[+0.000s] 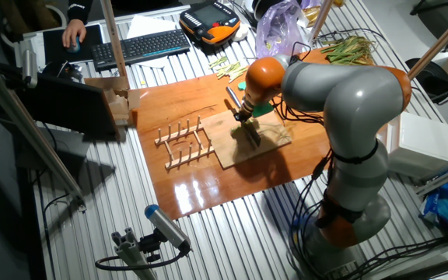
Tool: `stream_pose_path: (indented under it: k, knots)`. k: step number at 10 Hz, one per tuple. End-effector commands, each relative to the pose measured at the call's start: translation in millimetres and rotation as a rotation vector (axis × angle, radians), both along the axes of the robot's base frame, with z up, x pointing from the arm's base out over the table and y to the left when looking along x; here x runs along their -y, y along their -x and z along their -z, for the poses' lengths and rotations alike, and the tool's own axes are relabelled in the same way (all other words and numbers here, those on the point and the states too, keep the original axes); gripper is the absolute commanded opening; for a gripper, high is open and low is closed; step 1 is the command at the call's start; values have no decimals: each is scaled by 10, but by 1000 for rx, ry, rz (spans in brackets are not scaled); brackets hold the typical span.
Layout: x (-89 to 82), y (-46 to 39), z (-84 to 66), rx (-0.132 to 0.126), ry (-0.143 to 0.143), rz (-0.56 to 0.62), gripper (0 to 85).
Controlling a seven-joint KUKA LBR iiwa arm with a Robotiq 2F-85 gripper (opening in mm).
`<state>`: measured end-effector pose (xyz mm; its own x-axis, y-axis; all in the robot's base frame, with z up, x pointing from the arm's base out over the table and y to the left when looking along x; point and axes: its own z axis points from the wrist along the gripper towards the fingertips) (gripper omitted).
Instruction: Chop the green garlic
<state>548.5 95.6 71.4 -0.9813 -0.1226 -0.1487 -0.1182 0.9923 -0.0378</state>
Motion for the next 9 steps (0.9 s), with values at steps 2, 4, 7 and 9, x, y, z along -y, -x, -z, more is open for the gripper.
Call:
stream_pose_path:
  k: [2, 4, 7, 9]
  knots:
    - [-72, -130, -87, -19, 15, 2, 0]
    - [-46, -151, -221, -40, 20, -4, 0]
    - [-11, -95, -192, -31, 19, -7, 0]
    - [19, -60, -135, -21, 16, -13, 0]
